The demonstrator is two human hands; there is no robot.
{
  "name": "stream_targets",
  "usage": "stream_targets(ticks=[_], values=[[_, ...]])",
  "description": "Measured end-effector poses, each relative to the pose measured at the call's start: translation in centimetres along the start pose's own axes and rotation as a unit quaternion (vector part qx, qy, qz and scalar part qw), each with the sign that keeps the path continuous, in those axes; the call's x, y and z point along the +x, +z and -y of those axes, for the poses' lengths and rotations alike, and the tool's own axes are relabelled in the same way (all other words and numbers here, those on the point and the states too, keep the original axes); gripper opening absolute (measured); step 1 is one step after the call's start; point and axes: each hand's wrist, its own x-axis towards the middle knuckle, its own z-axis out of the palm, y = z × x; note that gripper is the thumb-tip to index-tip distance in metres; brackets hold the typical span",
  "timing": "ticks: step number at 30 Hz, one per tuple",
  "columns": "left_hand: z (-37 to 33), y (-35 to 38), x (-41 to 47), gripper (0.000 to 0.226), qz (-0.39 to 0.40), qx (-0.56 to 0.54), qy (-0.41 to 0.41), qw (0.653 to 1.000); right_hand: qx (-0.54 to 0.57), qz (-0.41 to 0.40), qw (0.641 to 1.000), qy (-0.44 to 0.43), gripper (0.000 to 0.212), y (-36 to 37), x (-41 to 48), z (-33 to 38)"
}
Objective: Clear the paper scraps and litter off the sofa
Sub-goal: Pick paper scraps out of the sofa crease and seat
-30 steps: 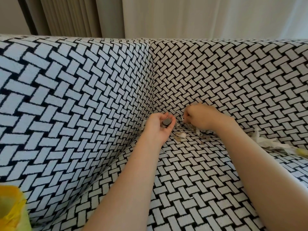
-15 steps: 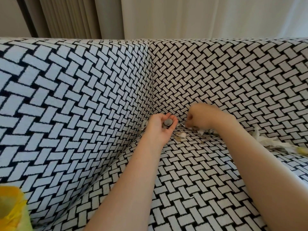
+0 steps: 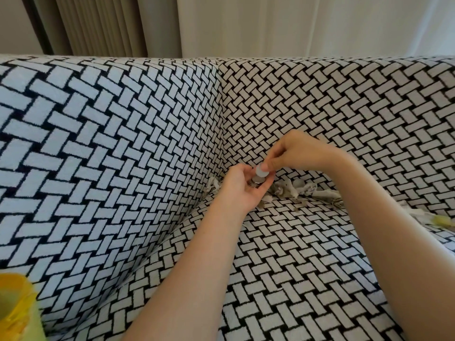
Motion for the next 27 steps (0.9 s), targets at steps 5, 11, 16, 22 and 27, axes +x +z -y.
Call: stream_targets(ticks=[5,11,16,22,27], values=[[0.3,0.0,0.0,0.015,0.032,-0.001,-0.018,0.999,-0.056,-0.068,0.996,0.031,0.02,0.3,0.2,-0.6],[0.3,-0.3,0.3,0.046,0.008,0.001,0.004,1.0,-0.302,0.0,0.931,0.207,0.019,0.2,0.0,-1.5],[0.5,-0.1,0.1,0.048,-0.003,0.009,0.005,1.0,-0.321,0.018,0.923,0.213,0.023,0.7,-0.2,-1.7],[0.5,-0.2,-0.2,0.018,0.007,0.012,-0.013,1.0,-0.262,0.023,0.948,0.178,0.01,-0.1,-0.4,-1.7],[0.5,-0.1,0.0,0.019,0.013,0.028,-0.023,0.999,-0.027,-0.003,0.997,0.067,0.01,-1.1,-1.0,0.5]])
